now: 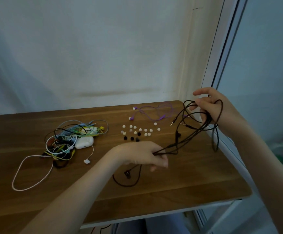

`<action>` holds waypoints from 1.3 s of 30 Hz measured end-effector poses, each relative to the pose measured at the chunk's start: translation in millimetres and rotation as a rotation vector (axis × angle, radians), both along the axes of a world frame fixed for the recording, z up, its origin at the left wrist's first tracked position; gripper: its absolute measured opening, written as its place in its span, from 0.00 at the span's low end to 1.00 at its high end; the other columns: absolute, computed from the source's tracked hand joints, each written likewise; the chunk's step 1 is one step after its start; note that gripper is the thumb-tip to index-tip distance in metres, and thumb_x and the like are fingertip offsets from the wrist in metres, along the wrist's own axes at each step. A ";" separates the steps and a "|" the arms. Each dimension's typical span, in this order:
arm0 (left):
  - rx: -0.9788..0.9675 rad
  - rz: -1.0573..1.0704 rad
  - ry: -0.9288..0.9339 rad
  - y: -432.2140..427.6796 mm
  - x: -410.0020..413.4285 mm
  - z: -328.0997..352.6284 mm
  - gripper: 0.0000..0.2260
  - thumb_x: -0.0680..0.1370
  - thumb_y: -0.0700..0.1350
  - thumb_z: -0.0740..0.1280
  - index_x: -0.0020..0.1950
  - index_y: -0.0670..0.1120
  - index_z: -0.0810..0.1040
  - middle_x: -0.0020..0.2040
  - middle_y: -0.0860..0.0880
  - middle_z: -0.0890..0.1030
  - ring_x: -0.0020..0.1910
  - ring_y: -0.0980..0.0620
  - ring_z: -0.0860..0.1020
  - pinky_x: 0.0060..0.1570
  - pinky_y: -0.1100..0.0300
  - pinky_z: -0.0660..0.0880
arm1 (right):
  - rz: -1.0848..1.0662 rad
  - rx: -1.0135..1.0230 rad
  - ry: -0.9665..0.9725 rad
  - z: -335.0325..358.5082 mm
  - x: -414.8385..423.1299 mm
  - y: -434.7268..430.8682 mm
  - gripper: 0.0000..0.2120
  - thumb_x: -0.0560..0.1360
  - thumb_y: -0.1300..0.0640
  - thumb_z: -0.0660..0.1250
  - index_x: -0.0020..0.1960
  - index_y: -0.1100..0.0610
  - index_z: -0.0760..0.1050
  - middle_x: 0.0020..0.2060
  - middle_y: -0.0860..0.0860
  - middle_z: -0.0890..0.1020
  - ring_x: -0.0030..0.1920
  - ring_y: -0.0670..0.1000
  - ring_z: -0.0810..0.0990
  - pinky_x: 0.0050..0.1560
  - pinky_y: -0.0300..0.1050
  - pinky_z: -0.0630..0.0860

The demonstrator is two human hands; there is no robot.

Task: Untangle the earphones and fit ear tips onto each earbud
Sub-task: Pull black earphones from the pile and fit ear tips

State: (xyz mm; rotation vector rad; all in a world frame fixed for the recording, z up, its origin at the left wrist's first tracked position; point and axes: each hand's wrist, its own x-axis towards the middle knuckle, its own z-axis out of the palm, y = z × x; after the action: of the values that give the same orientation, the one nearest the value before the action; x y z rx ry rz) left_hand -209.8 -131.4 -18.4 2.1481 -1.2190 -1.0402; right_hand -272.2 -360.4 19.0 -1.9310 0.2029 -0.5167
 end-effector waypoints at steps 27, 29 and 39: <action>-0.803 0.552 0.691 -42.7 128.5 100.3 0.15 0.83 0.46 0.54 0.39 0.44 0.70 0.19 0.55 0.60 0.17 0.60 0.56 0.17 0.68 0.52 | 0.110 0.718 0.030 21.1 140.8 -19.4 0.07 0.80 0.63 0.60 0.45 0.62 0.74 0.37 0.55 0.77 0.25 0.43 0.71 0.24 0.32 0.64; -0.813 0.550 0.736 -48.1 136.3 110.1 0.15 0.83 0.46 0.54 0.39 0.44 0.70 0.19 0.55 0.60 0.17 0.60 0.56 0.17 0.68 0.52 | 0.166 0.793 0.052 23.2 151.0 -19.9 0.08 0.80 0.64 0.59 0.44 0.63 0.74 0.36 0.56 0.76 0.22 0.42 0.70 0.20 0.29 0.63; -0.966 0.539 0.746 -91.3 171.5 142.0 0.15 0.84 0.45 0.54 0.39 0.44 0.70 0.21 0.54 0.59 0.18 0.59 0.55 0.19 0.67 0.52 | 0.280 1.022 -0.060 38.1 190.1 -33.6 0.12 0.81 0.68 0.53 0.41 0.61 0.70 0.36 0.56 0.72 0.19 0.42 0.69 0.22 0.30 0.67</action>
State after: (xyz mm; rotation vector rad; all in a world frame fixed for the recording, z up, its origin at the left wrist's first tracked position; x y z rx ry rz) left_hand -38.3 -222.7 123.6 1.0614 -0.5259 -0.6731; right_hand -82.1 -394.0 57.1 -0.9205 0.1153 -0.2016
